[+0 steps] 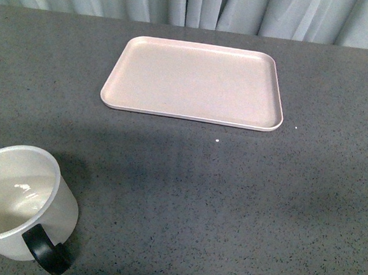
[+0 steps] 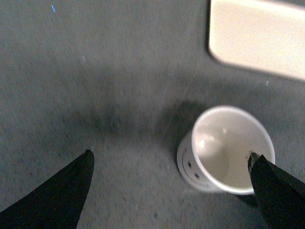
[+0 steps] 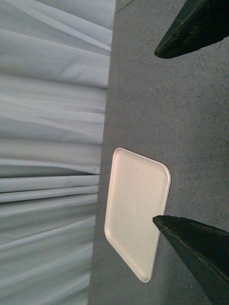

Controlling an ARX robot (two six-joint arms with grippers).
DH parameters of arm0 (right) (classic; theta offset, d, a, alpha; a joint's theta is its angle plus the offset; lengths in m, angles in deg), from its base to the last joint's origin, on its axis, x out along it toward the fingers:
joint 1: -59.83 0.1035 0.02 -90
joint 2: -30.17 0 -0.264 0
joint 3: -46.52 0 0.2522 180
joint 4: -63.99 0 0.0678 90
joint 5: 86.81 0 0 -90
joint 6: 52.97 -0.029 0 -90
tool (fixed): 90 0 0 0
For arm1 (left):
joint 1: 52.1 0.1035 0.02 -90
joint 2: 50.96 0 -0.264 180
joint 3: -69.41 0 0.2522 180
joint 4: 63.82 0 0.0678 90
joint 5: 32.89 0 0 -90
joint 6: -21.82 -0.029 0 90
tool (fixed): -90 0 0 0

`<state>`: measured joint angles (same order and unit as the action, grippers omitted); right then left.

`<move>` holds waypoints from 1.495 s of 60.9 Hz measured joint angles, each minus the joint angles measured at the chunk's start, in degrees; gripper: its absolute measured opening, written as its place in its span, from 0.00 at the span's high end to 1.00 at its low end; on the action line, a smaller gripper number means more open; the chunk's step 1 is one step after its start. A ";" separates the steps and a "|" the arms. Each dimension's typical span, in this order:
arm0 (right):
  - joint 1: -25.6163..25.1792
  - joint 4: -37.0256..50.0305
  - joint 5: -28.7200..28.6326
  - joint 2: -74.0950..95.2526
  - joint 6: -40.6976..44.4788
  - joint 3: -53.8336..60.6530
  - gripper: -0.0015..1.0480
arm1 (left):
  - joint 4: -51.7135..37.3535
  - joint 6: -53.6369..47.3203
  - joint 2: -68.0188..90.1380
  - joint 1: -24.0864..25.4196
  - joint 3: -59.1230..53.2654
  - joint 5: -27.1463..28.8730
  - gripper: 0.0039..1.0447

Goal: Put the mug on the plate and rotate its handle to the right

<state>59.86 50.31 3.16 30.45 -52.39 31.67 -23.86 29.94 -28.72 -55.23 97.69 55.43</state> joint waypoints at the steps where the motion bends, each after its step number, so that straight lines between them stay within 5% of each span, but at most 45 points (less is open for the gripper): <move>1: 0.00 0.00 0.00 0.00 0.00 0.00 0.09 | 0.07 0.33 2.78 -0.55 1.05 0.04 0.09; 14: 0.00 0.00 0.02 0.00 0.00 0.00 0.09 | -11.85 -2.60 24.06 -2.75 9.31 -4.33 0.09; 34: 0.00 0.00 0.02 0.00 0.00 0.00 0.09 | -18.34 -12.22 45.46 -4.68 14.88 -9.27 0.09; 91: 0.00 0.00 0.02 0.00 0.00 0.00 0.09 | -27.06 -20.81 64.26 -0.39 13.42 -13.84 0.09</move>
<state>59.86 50.31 3.18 30.45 -52.39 31.67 -50.92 9.14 35.54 -55.63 111.11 41.60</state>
